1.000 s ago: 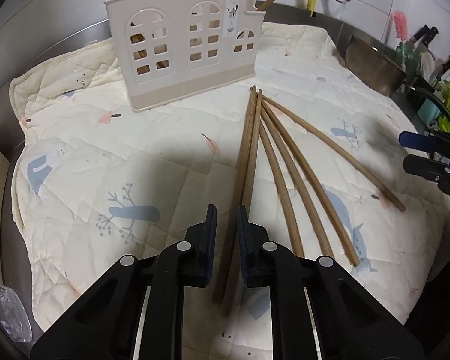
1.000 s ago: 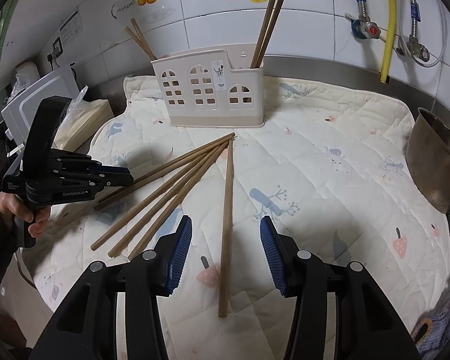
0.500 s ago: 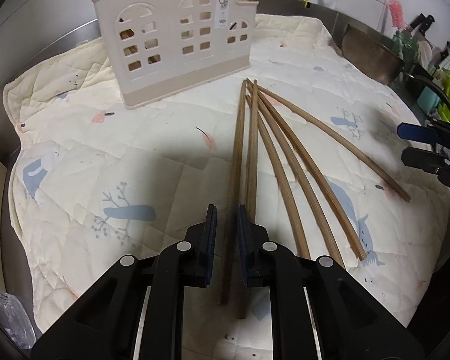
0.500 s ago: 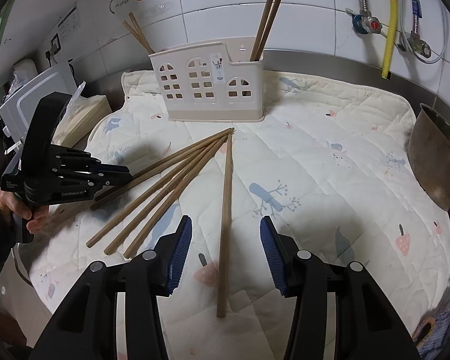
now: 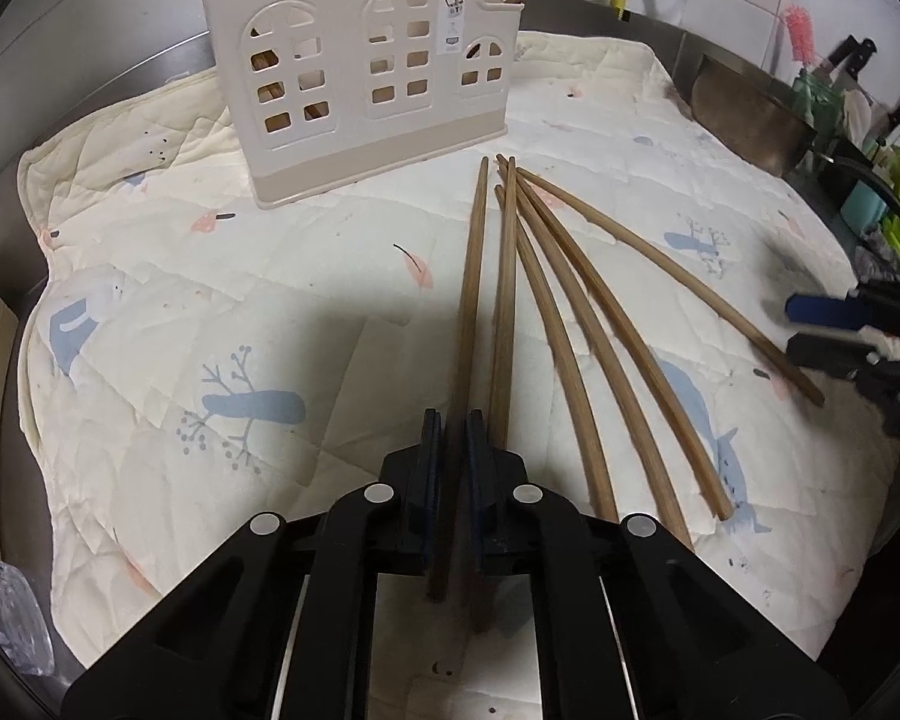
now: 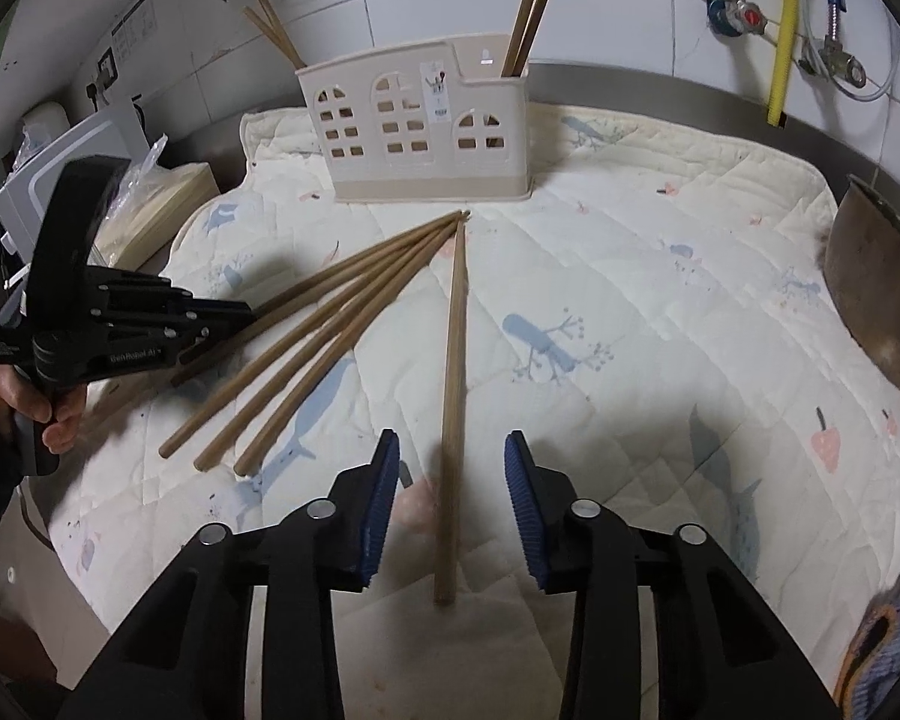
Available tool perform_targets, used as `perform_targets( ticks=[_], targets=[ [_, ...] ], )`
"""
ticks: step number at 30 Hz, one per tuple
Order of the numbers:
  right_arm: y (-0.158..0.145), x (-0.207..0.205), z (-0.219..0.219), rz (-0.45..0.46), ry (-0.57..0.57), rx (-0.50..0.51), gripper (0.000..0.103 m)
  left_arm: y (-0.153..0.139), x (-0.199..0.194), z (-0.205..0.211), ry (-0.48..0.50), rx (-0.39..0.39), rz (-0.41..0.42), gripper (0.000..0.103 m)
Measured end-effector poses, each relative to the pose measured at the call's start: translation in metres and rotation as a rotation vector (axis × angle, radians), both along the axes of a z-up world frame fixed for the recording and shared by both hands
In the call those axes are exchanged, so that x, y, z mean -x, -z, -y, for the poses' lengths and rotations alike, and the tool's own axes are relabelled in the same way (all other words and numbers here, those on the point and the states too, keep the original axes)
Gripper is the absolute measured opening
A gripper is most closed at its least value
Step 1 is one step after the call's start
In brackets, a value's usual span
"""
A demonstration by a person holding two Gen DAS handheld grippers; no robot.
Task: Organize utensils
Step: 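Close the left tool on a chopstick while the right tool grasps another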
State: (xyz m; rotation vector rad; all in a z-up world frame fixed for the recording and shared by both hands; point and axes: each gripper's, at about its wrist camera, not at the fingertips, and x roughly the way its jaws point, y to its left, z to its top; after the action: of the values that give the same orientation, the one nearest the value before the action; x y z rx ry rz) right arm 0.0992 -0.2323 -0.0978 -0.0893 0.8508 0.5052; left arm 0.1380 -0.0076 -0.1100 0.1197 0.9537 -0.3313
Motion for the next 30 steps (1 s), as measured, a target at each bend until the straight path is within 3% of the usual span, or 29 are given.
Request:
perform_targets(
  ticks=[16,20,24,30],
  targets=[
    [0.017,0.001,-0.013,0.020,0.002,0.088,0.007,-0.039,0.016,-0.008,-0.035,0.057,0.093,0.006],
    [0.016,0.005,-0.013,0.036,0.007,0.092,0.007,-0.055,0.018,-0.009,-0.038,0.065,0.130,0.006],
    [0.003,0.008,-0.008,0.073,0.015,0.075,0.007,-0.068,0.019,-0.011,-0.042,0.077,0.156,0.006],
    [-0.040,0.009,0.000,0.182,0.025,0.039,0.007,-0.084,0.019,-0.011,-0.046,0.084,0.189,0.006]
  ],
)
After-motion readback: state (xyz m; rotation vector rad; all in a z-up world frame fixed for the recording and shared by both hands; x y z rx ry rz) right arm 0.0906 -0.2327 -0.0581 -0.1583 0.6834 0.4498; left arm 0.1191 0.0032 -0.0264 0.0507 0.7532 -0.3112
